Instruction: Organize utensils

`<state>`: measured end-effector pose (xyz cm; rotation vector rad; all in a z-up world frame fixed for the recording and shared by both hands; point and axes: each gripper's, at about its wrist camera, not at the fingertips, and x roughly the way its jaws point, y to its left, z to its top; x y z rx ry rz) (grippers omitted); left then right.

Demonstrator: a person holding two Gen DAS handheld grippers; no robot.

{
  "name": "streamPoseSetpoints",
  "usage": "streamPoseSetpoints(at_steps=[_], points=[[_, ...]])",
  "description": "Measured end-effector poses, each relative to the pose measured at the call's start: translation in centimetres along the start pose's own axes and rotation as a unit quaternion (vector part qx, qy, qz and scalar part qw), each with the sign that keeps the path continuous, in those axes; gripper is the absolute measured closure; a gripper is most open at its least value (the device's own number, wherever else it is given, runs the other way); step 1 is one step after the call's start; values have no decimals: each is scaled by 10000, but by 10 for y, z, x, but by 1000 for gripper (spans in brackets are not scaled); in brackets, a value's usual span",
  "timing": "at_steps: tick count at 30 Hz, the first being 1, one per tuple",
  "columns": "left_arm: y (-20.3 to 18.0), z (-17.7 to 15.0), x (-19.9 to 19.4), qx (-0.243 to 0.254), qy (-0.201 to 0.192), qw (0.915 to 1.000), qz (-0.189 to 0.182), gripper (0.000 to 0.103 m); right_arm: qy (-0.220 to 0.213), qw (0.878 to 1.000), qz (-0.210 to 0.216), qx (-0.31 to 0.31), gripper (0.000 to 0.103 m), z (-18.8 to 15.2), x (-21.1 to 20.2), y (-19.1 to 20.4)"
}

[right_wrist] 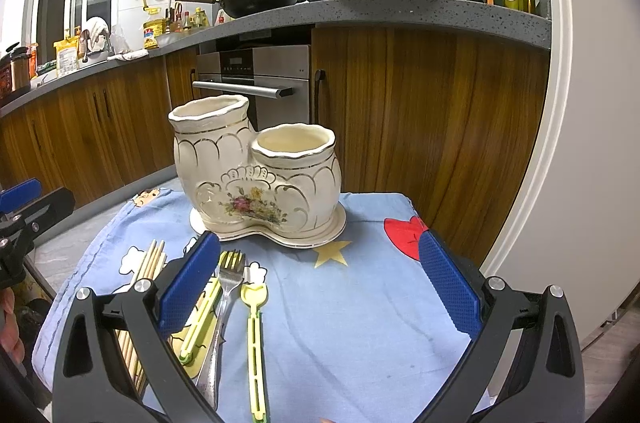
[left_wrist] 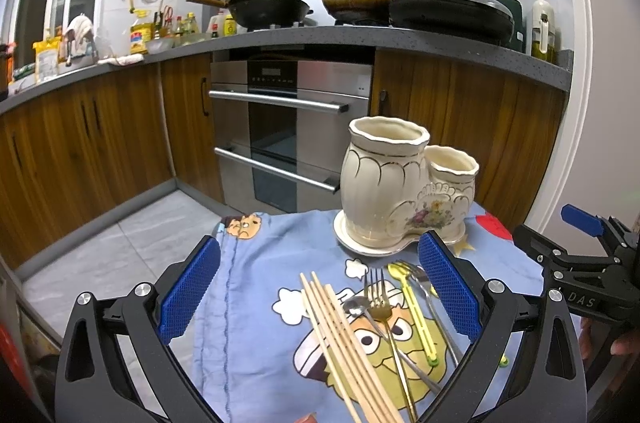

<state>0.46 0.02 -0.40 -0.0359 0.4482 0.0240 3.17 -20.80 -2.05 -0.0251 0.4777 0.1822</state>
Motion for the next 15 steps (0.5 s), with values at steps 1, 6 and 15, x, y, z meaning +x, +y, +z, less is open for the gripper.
streamPoseSetpoints(at_steps=[1,6,15], points=[[0,0,0,1,1,10000,4,5,-3,10000,-3,-4,5,0,0,0],[1,-1,1,-4,2,10000,-4,5,13,10000,-8,-5,5,-1,0,-1],[2,-2,2,-15,25,10000,1,5,30,10000,-10,-5,5,-2,1,-1]])
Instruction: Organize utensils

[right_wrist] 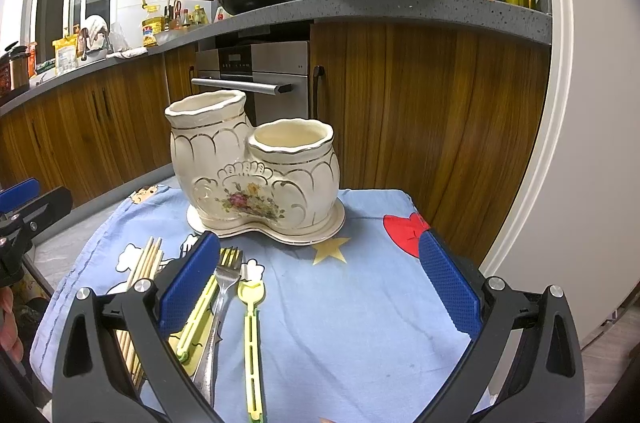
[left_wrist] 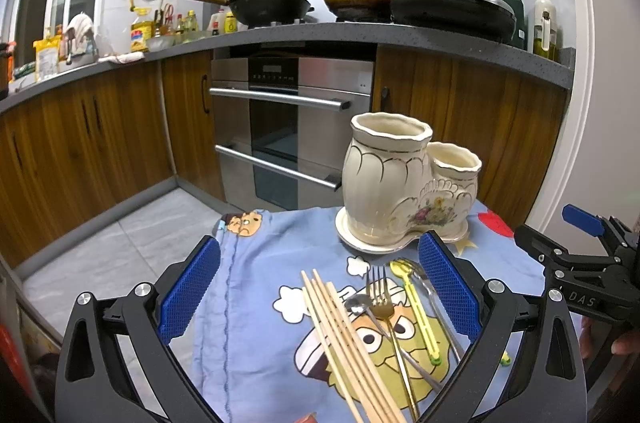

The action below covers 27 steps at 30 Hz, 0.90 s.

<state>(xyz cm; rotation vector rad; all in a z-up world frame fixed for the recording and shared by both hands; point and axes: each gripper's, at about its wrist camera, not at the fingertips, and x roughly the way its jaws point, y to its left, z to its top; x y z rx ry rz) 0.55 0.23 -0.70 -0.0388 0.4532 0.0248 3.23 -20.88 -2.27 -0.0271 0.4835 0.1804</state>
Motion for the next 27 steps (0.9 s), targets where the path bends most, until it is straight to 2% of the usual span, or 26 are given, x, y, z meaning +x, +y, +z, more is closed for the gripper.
streamPoseSetpoints(at_steps=[18,27], points=[[1,-2,2,22,23,10000,13,5,39,10000,-6,3,5,-2,5,-1],[6,-8,9,-28,201,9997,132,5,118,9999,4,44,5,-7,10,-5]])
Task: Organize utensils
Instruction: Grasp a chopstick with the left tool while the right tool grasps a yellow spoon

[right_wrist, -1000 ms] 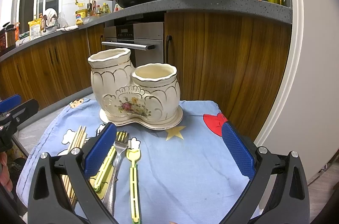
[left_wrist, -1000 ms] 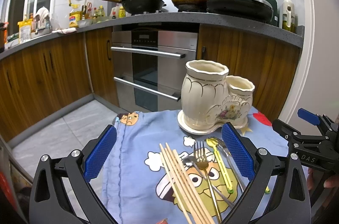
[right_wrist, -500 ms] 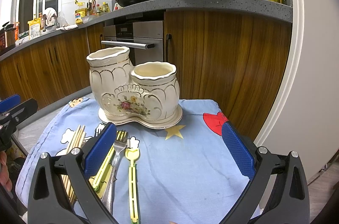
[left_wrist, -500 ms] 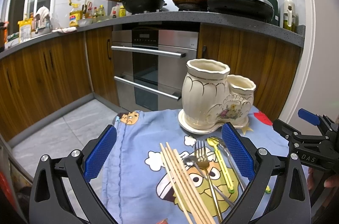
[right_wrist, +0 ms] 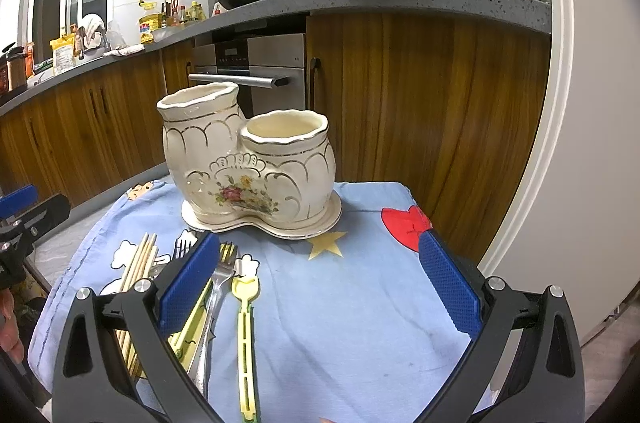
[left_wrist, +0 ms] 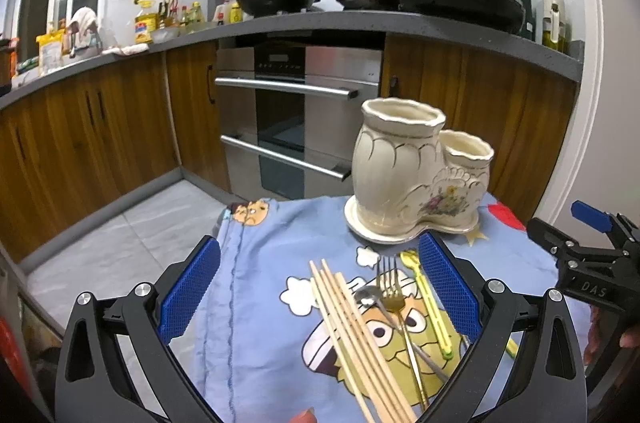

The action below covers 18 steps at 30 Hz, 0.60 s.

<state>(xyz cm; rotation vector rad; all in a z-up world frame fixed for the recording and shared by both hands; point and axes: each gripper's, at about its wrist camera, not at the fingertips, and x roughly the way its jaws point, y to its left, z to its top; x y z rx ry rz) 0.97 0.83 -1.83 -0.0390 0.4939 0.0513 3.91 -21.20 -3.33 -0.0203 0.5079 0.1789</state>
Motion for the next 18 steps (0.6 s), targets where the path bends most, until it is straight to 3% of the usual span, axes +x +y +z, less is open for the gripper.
streamPoseSetpoints(at_steps=[7,14,16,18], points=[[2,-14,9,266,323,9989,231,5,125,9991,387,115,5,-1,4,-10],[-7,-45,36,841,1266,9875,417,10,442,9970,551,322,5,-6,13,-20],[-8,-49,42,848,1462,9848,397,27,479,9966,603,300,5,-7,14,-21],[-5,-51,45,753,1587,9838,348,35,485,9964,654,241,9,-8,14,-20]])
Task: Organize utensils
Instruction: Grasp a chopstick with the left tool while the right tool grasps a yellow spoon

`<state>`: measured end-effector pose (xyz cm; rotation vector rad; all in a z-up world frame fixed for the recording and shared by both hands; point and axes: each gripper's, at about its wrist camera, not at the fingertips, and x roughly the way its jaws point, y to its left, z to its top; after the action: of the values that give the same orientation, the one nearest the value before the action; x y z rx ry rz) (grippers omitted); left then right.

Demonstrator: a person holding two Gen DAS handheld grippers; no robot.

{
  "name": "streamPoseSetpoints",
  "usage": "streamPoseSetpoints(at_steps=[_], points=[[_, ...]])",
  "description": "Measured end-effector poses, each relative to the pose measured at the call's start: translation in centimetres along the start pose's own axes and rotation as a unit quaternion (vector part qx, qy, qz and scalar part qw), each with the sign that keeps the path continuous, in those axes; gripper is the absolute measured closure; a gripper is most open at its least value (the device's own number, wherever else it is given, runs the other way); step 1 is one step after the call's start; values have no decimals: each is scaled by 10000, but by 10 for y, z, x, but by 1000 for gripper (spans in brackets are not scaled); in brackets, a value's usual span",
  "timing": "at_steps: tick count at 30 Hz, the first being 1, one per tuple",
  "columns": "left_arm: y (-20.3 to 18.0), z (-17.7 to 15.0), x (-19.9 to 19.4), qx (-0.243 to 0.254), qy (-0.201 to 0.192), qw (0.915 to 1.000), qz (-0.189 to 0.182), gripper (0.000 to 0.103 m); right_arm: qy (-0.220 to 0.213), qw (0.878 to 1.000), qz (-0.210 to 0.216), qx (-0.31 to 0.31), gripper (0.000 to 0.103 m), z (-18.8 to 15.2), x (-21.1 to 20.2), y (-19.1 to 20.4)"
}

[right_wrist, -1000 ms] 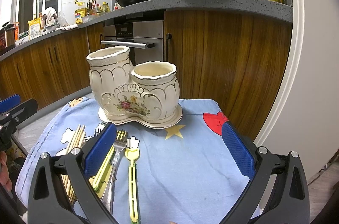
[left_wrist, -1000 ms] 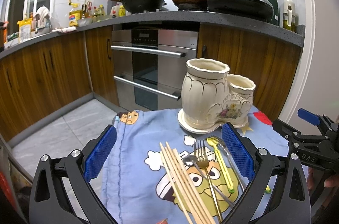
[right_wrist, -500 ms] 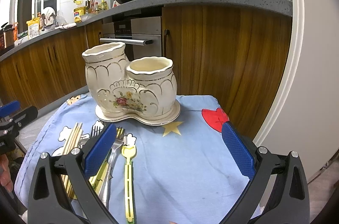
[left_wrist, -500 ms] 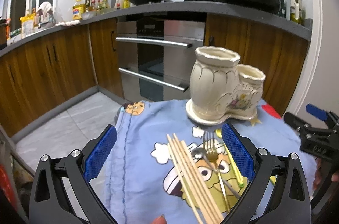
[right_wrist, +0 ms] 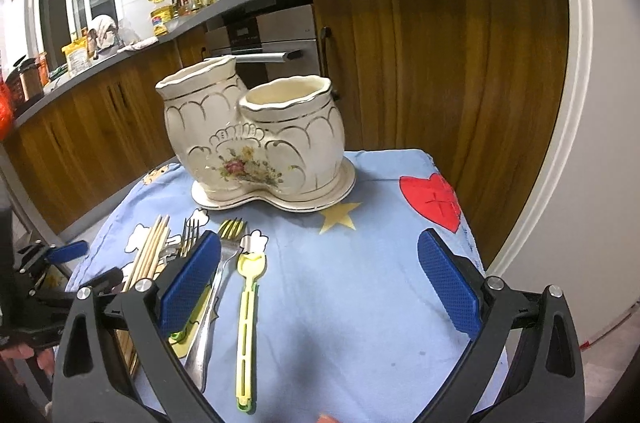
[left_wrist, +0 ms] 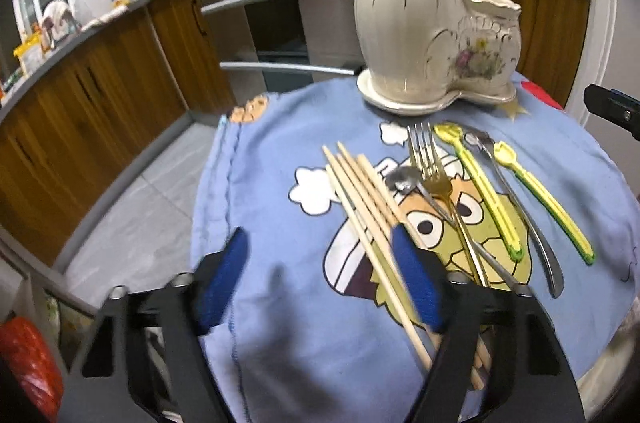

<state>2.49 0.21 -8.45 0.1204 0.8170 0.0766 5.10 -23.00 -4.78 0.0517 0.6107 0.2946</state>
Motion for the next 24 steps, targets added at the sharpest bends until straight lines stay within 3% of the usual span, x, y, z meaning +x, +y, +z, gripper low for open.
streamPoseSetpoints(at_steps=[9,15,19,24], points=[[-6,0,13,-46,446,9989,-122,57,118,9992,101,-362,26,-3,2,7],[-5,4,20,-248,572,9978,-243,65,222,9985,179,-458,28,-5,4,8],[-2,12,28,-308,563,9976,-240,78,503,9971,333,-467,31,-9,13,9],[-4,12,26,-5,551,9979,-333,95,972,9921,492,-616,45,-14,32,17]])
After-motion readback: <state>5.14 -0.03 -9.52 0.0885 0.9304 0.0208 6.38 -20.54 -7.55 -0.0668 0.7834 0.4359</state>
